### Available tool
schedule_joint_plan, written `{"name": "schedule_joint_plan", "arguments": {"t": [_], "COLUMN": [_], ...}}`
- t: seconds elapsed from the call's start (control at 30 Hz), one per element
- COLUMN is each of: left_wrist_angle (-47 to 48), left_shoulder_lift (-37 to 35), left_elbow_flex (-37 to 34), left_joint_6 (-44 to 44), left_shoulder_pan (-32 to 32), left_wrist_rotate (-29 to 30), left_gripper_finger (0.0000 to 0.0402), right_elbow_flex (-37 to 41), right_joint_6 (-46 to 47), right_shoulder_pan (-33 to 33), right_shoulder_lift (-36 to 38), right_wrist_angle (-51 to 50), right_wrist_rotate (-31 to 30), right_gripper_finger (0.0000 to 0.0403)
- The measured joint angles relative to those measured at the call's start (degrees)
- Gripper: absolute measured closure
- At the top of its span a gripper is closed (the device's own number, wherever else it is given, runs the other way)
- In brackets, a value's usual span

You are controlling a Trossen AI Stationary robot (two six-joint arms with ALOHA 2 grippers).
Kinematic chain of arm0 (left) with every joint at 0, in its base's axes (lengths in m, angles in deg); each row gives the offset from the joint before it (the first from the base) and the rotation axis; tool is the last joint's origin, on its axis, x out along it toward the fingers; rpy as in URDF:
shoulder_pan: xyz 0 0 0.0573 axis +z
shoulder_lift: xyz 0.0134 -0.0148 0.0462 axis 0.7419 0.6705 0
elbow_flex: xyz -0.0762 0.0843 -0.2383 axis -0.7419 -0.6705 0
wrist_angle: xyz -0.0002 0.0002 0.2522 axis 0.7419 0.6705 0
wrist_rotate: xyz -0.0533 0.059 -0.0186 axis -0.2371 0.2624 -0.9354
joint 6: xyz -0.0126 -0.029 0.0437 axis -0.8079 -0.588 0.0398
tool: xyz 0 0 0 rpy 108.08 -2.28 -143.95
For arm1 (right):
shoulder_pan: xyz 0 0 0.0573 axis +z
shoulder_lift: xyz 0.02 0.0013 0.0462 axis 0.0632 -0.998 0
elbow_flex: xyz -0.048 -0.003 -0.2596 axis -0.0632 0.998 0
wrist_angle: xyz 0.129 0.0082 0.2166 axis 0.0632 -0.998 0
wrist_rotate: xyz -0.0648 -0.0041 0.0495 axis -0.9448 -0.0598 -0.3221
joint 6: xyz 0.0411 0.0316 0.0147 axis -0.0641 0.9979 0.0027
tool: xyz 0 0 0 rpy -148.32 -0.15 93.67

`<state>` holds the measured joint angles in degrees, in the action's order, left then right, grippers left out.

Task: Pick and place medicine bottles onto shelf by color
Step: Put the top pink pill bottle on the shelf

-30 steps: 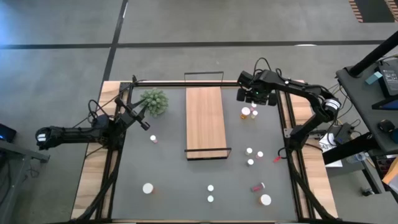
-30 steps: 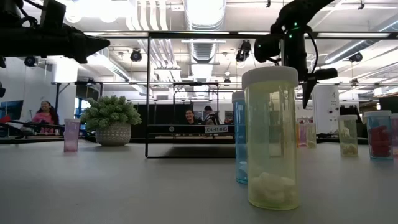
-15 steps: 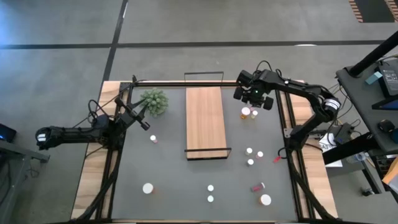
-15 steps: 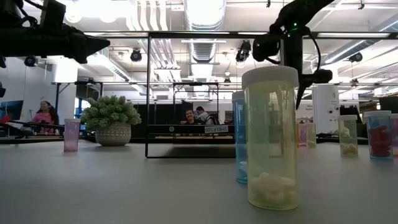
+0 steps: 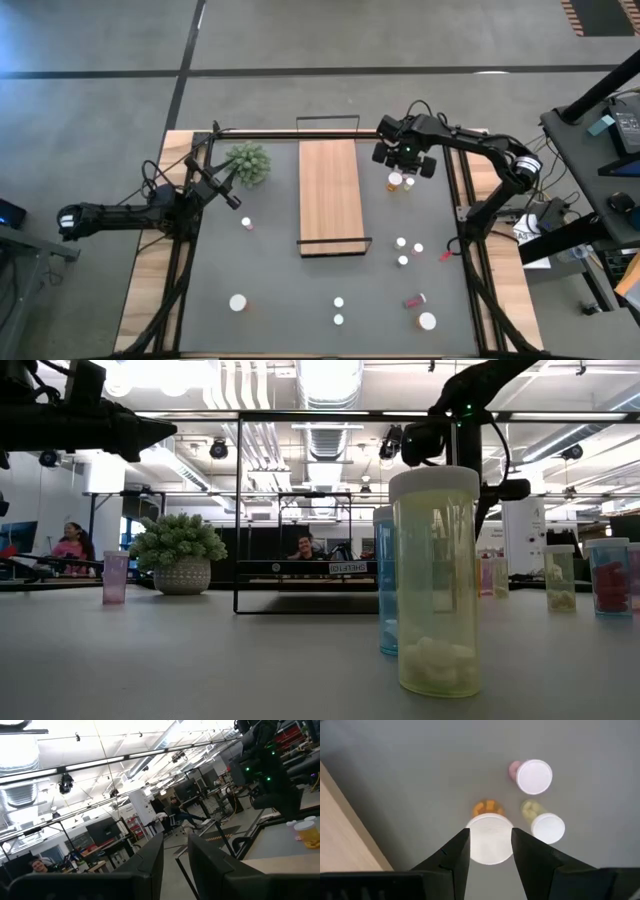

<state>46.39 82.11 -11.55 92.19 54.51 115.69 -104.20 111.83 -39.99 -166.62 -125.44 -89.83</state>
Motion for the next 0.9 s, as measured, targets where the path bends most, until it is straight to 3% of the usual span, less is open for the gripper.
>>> {"name": "schedule_joint_plan", "arguments": {"t": [0.27, 0.9], "left_wrist_angle": [0.00, 0.00], "left_shoulder_lift": [-0.02, -0.02], "left_elbow_flex": [-0.02, 0.00], "left_joint_6": [0.00, 0.00], "left_shoulder_pan": [0.00, 0.00], "left_wrist_rotate": [-0.02, -0.01], "left_gripper_finger": [0.0330, 0.0330], "right_elbow_flex": [0.00, 3.40], "right_joint_6": [-1.46, -6.31], "right_shoulder_pan": [-0.38, -3.79], "right_shoulder_lift": [0.04, 0.06], "right_wrist_angle": [-1.03, -0.19], "right_wrist_rotate": [-4.51, -5.61], "right_gripper_finger": [0.0268, 0.0260]}}
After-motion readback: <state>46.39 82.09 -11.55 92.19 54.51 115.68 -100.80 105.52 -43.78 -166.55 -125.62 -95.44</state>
